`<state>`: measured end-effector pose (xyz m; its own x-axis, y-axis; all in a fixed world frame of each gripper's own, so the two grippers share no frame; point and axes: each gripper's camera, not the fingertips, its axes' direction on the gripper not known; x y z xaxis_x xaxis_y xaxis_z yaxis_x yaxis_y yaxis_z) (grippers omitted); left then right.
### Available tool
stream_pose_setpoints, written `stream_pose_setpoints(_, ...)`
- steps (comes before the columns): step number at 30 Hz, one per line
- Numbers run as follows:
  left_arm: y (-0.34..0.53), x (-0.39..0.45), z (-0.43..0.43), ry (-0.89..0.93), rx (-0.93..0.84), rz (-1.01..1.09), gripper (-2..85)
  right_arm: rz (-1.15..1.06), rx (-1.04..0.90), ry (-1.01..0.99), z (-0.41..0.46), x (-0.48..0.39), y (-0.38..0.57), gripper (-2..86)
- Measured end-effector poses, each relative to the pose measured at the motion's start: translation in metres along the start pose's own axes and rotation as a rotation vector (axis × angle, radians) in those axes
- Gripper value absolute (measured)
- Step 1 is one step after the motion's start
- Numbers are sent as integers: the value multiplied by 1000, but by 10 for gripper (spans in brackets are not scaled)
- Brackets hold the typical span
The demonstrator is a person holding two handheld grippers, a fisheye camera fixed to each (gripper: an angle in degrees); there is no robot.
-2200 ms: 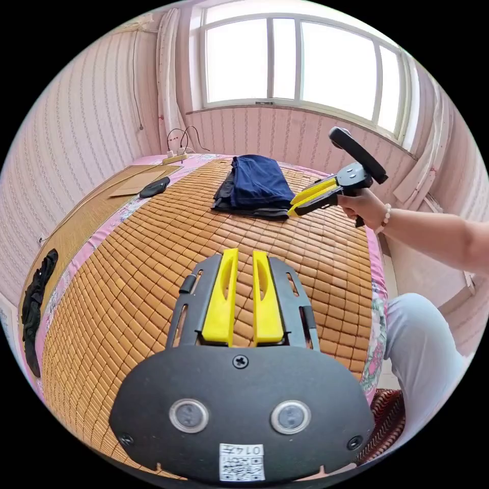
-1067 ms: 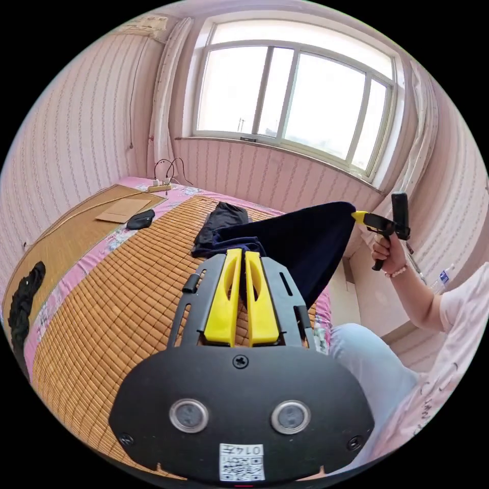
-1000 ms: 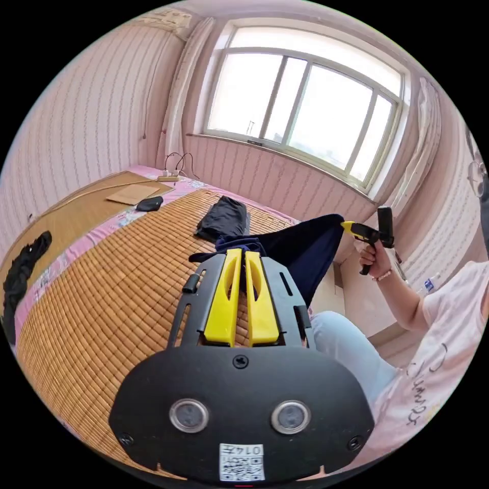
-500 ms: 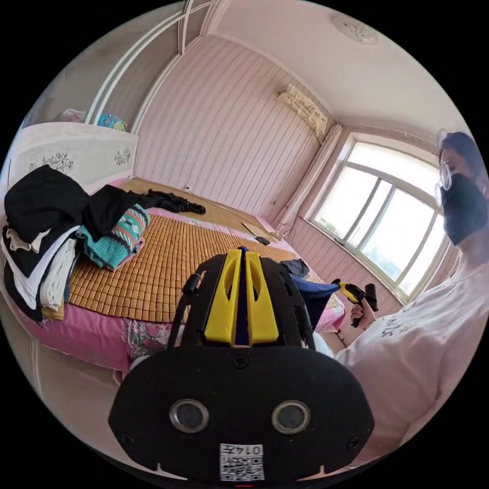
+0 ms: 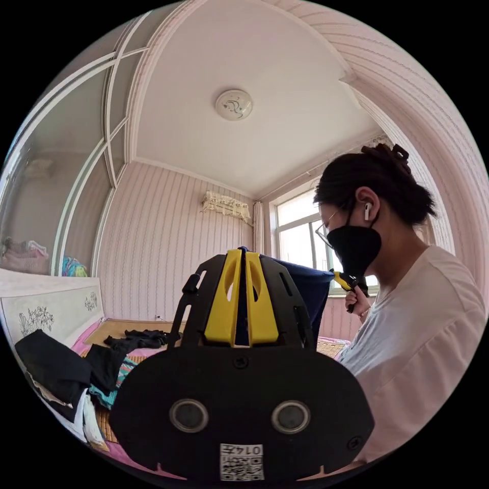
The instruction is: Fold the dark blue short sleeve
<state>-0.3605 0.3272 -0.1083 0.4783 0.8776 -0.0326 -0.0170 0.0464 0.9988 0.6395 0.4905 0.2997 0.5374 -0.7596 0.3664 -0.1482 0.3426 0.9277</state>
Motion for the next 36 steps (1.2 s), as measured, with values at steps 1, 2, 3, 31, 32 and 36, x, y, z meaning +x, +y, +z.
stream_pose_setpoints(1,-2,0,3,7,-8,18,-10,19,7,-7,2,3,-6,4)
stream_pose_setpoints(2,-4,-2,12,6,-33,39,-10,27,0,1,4,6,-8,4)
stream_pose_setpoints(3,1,-13,27,3,-65,16,-10,38,-39,61,11,17,-11,4)
stream_pose_setpoints(31,295,-187,294,-109,-969,-509,-9,666,-488,547,140,357,122,4)
stream_pose_setpoints(32,331,-185,293,-128,-1041,-559,-9,718,-510,568,140,365,138,4)
stream_pose_setpoints(36,420,-168,283,-193,-1280,-572,-9,951,-690,626,149,397,225,5)
